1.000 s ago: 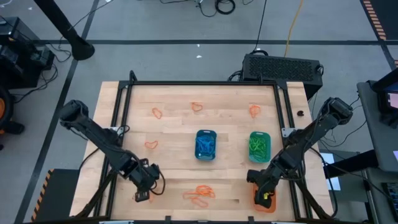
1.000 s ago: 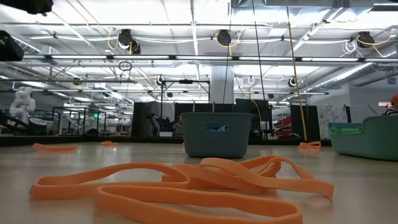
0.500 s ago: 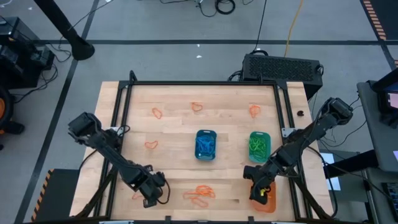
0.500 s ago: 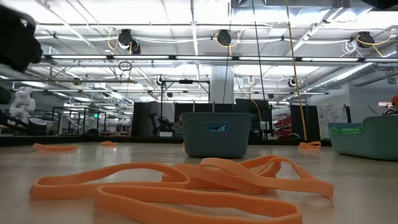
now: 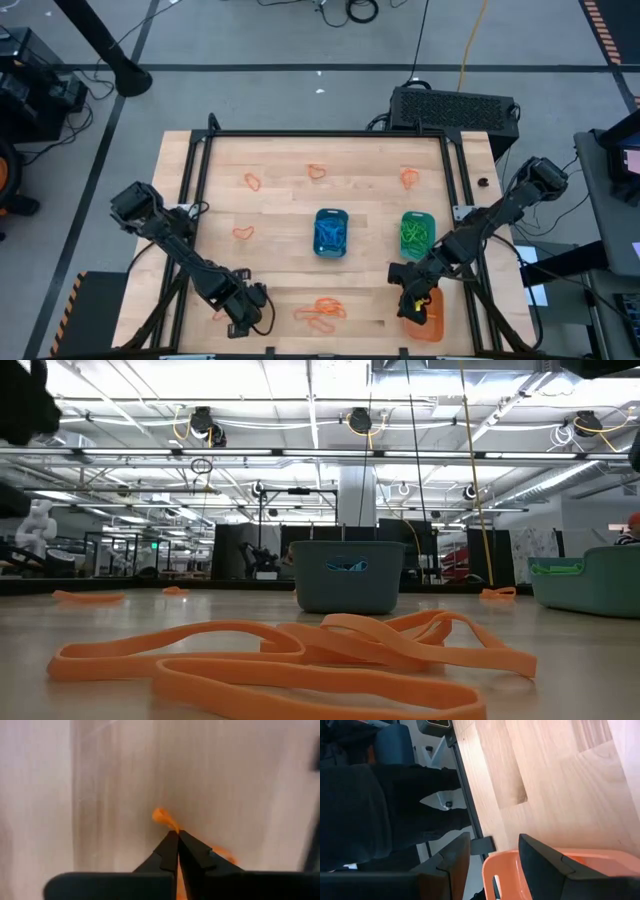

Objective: Sort rubber bands into baskets
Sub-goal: Put the orange rubberband into the orange bin

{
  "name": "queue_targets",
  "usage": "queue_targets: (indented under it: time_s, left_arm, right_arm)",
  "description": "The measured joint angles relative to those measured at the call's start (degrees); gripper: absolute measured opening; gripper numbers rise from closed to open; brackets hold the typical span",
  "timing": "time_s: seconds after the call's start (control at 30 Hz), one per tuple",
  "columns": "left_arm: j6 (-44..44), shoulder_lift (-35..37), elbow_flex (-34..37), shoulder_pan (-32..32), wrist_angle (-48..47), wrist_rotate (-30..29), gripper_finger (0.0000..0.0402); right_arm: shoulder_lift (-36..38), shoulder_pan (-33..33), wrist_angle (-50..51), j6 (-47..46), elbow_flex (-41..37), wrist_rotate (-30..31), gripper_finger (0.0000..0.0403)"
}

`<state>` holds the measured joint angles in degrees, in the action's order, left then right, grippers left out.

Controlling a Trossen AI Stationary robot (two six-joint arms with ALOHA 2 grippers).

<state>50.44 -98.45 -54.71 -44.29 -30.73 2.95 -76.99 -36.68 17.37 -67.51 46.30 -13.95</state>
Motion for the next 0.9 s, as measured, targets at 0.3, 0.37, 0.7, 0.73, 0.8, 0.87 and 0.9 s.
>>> queue_targets:
  time_s: [0.3,0.37,0.7,0.73,0.8,0.87,0.9]
  left_arm:
    - [-2.33,5.42,-0.09,1.68,-2.03,-2.62,0.0003]
    - [-4.08,7.94,-0.03,2.80,-3.29,-5.32,0.0002]
    - [-9.89,19.32,-0.05,14.21,6.44,-17.67,0.0001]
    - [-11.07,19.77,-0.05,15.46,8.81,-17.67,0.0001]
    - [-13.09,20.04,-0.05,17.98,14.50,-17.67,0.0001]
    - [-14.09,20.02,-0.05,20.32,20.32,-17.65,0.0001]
    - [-14.38,19.93,-0.05,21.54,23.11,-17.68,0.0001]
  right_arm:
    - [0.00,3.68,-0.18,4.10,0.00,-3.01,0.0160]
    - [0.02,5.22,-0.89,5.48,0.00,-3.00,0.0160]
    - [0.02,16.11,-15.30,13.54,-0.02,-0.78,0.0160]
    - [0.02,17.21,-17.12,14.41,-0.02,0.63,0.0160]
    - [0.02,19.42,-20.84,15.83,-0.02,4.23,0.0160]
    - [0.02,21.42,-23.93,16.48,-0.02,8.43,0.0160]
    - [0.02,22.25,-25.23,17.20,-0.02,10.24,0.0160]
